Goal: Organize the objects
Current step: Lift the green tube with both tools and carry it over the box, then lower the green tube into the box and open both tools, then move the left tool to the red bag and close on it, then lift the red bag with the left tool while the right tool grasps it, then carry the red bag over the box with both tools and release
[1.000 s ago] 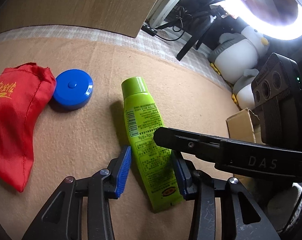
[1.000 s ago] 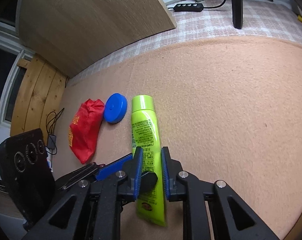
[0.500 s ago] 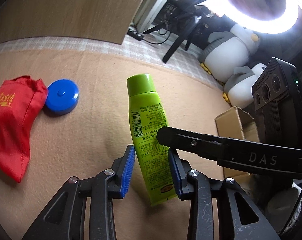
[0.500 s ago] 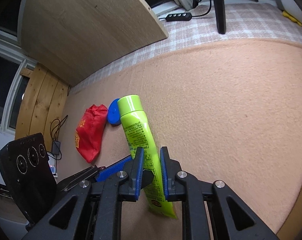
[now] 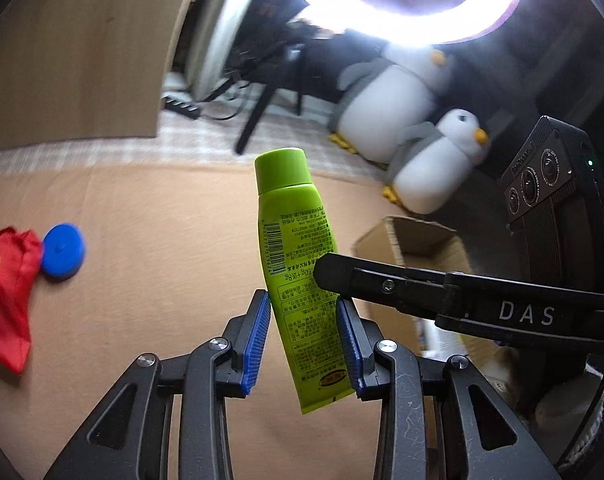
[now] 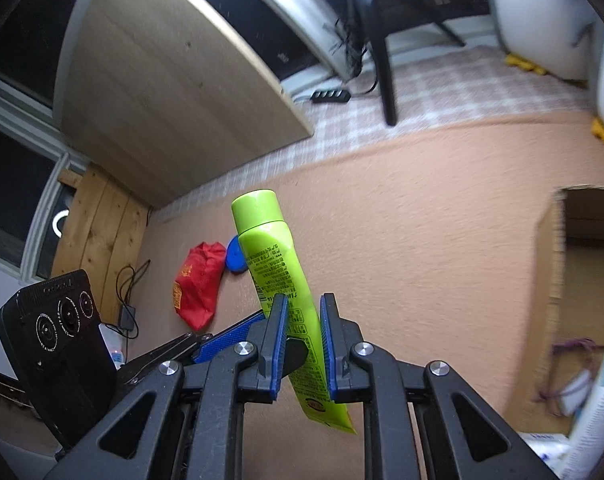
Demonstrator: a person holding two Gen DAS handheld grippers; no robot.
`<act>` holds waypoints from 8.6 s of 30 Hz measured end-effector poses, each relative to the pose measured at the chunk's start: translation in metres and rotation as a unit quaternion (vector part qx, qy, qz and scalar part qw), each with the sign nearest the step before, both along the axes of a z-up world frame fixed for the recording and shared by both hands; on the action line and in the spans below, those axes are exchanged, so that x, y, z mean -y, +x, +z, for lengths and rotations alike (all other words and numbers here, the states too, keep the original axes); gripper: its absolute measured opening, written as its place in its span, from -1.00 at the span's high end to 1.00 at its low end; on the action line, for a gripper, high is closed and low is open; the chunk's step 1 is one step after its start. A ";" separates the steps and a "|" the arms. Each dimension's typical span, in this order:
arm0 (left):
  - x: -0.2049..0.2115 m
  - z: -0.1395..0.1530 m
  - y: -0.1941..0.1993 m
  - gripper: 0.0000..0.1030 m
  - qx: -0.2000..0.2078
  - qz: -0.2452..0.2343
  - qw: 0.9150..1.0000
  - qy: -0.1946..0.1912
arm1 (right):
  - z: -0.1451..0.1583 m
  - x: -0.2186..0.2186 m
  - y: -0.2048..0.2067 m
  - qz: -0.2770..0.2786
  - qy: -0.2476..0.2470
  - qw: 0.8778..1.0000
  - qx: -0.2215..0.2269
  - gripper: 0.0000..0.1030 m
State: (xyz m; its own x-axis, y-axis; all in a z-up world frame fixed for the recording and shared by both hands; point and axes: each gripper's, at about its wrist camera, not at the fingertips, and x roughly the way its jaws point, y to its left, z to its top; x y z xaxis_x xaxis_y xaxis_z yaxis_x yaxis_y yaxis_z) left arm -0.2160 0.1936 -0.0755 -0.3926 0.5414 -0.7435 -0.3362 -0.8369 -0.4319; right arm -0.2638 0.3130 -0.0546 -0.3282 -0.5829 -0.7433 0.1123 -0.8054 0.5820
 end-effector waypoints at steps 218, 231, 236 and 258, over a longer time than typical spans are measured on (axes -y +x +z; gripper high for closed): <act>0.153 -0.076 0.165 -0.43 0.107 0.007 0.994 -0.018 | -0.069 0.127 0.160 0.134 0.061 0.987 0.064 -0.33; 0.103 -0.024 0.165 -0.43 0.044 -0.030 0.998 -0.036 | -0.030 0.081 0.173 0.087 0.037 0.995 0.020 -0.32; 0.072 -0.003 0.159 -0.43 0.022 -0.054 0.998 -0.030 | -0.011 0.054 0.172 0.059 0.033 0.998 -0.001 -0.32; -0.117 0.031 0.106 -0.43 -0.034 -0.150 0.988 -0.018 | 0.039 -0.094 0.141 -0.055 0.083 0.993 -0.068 -0.32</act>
State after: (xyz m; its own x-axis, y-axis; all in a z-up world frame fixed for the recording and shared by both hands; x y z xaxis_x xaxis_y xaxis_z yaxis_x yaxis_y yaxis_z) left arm -0.1104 0.3109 -0.0447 -0.2679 0.6144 -0.7422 -0.5990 -0.7095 -0.3712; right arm -0.1228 0.4075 -0.0160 -0.4865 -0.4120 -0.7704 0.0871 -0.9003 0.4265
